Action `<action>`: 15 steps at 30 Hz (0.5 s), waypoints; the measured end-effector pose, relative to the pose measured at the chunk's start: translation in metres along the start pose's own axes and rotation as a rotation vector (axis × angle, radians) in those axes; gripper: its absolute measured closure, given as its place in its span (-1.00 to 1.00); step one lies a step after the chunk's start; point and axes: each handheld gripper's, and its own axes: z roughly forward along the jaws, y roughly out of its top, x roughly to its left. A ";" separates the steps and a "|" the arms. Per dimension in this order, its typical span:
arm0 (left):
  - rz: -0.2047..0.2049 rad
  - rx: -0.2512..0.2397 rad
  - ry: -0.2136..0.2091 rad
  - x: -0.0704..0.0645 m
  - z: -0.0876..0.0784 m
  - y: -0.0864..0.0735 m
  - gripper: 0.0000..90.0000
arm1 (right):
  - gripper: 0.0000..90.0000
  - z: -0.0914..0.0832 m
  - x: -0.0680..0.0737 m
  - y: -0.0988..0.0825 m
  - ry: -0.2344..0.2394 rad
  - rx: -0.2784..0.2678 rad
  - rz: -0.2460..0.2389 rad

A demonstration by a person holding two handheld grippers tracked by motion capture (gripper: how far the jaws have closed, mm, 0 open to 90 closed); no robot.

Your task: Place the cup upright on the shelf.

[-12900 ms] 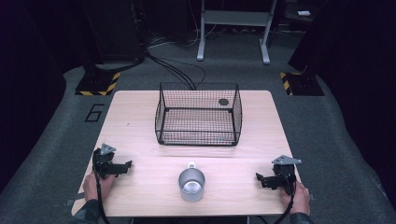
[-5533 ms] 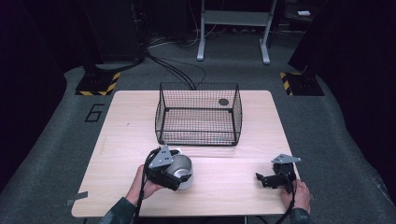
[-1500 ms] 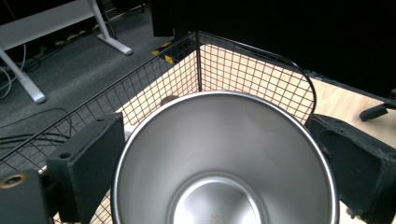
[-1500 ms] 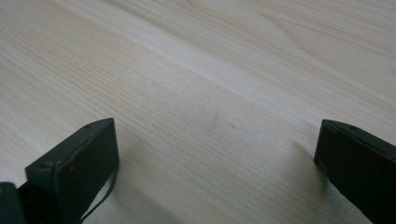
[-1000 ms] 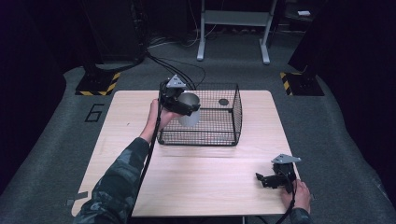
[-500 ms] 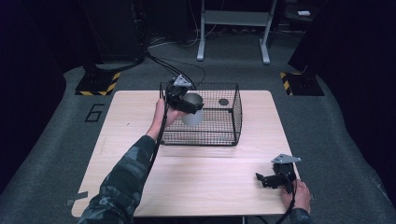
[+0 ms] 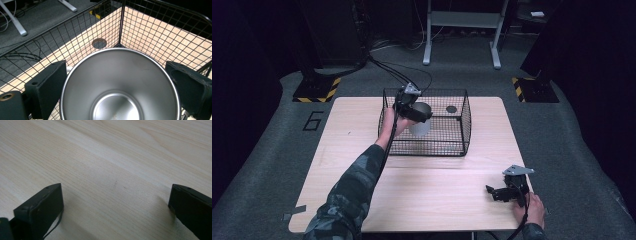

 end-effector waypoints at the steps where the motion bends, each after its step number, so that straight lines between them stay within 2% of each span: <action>1: -0.005 -0.001 -0.002 0.000 0.001 0.000 -0.85 | -1.00 0.000 0.000 0.000 0.000 0.000 0.000; 15: -0.009 0.028 -0.002 0.002 0.019 -0.005 -0.85 | -1.00 0.000 0.000 0.000 0.000 -0.001 0.000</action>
